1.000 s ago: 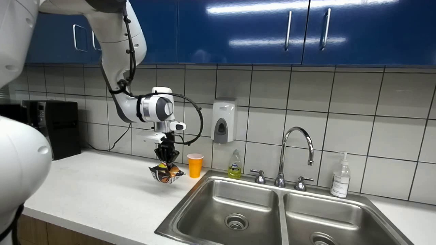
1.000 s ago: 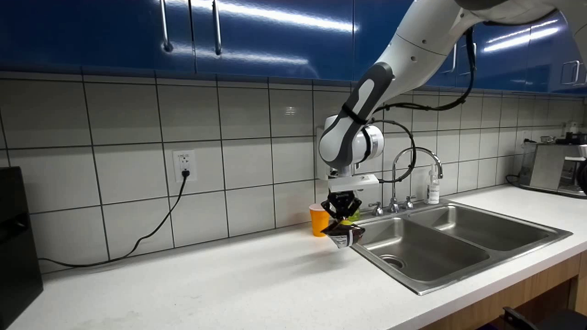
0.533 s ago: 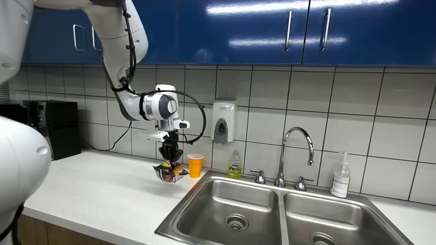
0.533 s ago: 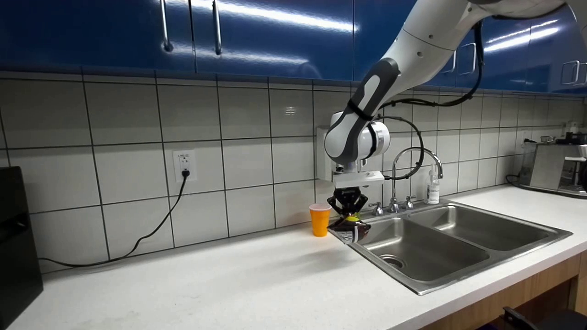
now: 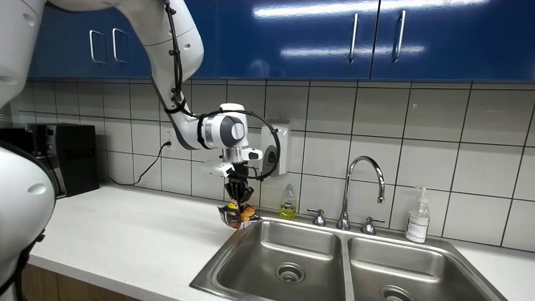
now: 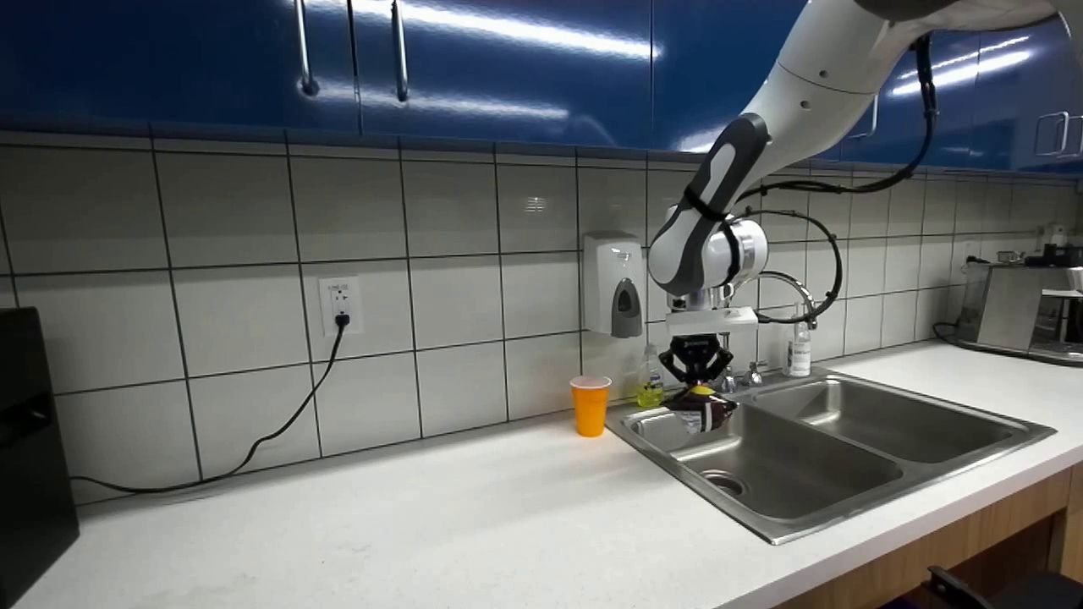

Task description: Place the bag of chips in the left sink

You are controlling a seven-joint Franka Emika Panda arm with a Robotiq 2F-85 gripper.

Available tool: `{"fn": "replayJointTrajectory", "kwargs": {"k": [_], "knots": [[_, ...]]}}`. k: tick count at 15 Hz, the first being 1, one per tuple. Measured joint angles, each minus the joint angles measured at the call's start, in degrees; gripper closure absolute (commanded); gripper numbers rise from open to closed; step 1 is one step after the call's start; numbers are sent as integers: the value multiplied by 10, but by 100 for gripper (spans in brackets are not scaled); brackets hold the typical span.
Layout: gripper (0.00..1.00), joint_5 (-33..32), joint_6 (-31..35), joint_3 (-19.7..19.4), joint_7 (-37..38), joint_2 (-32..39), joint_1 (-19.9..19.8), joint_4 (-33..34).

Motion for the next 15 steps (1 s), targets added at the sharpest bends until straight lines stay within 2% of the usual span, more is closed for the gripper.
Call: {"fn": "replayJointTrajectory", "kwargs": {"k": [10, 15], "knots": [[100, 2, 6, -34, 0, 6, -55, 0], [100, 14, 51, -41, 0, 52, -67, 3]]}}
